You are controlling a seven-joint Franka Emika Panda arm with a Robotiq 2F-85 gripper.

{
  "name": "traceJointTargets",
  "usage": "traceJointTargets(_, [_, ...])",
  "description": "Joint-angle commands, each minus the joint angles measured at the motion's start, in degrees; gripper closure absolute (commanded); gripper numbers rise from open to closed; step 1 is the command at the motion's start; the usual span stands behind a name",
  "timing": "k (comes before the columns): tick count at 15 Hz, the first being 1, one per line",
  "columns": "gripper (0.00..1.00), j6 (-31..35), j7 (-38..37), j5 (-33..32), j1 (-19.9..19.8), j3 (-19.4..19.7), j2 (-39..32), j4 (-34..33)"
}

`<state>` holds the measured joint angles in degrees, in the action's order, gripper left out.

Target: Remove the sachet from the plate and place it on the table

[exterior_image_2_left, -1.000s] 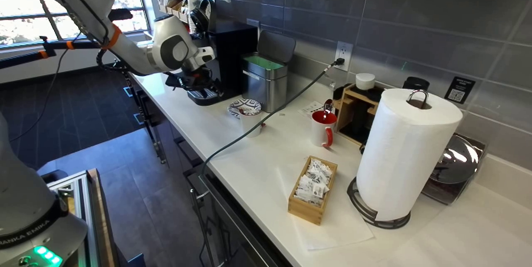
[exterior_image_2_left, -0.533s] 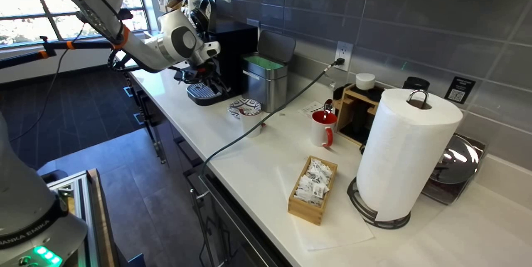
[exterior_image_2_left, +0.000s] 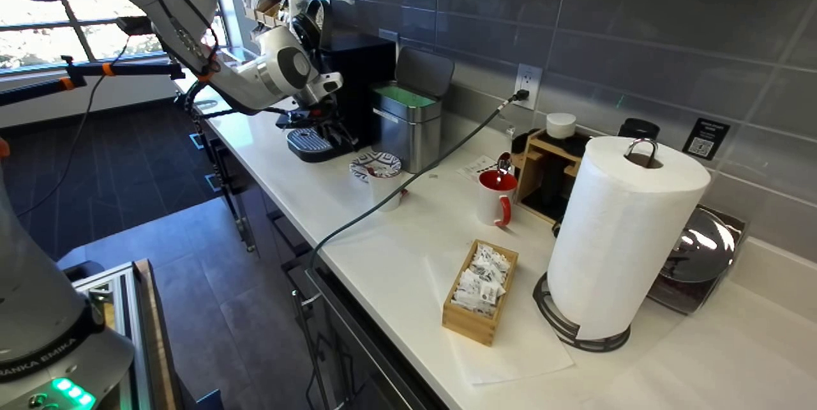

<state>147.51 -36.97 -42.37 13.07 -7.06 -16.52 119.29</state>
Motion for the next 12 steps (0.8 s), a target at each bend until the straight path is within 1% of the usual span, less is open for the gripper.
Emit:
traceJointTargets(1, [0.00, -2.53, -1.20, -1.13, 2.79, 3.12, -5.38, -4.93])
traceJointTargets(5, [0.05, -3.14, -0.59, -0.03, 3.60, 5.36, -8.85, -7.57])
traceJointTargets(6, [0.05, -3.15, -0.44, 0.38, 3.65, 5.79, -9.51, -8.13])
traceJointTargets(7, [0.09, -3.10, -0.47, 0.75, 3.71, 6.22, -10.22, -8.66])
traceJointTargets(9, [0.13, -3.23, -0.20, 1.33, 3.82, 6.77, -11.18, -9.65])
traceJointTargets(10, [0.13, -3.28, -0.18, 1.50, 3.92, 7.03, -11.56, -10.05])
traceJointTargets(11, [0.18, -3.31, -0.09, 1.71, 4.01, 7.17, -11.90, -10.40])
traceJointTargets(12, [0.19, -3.41, 0.09, 1.95, 4.07, 7.24, -12.26, -10.75])
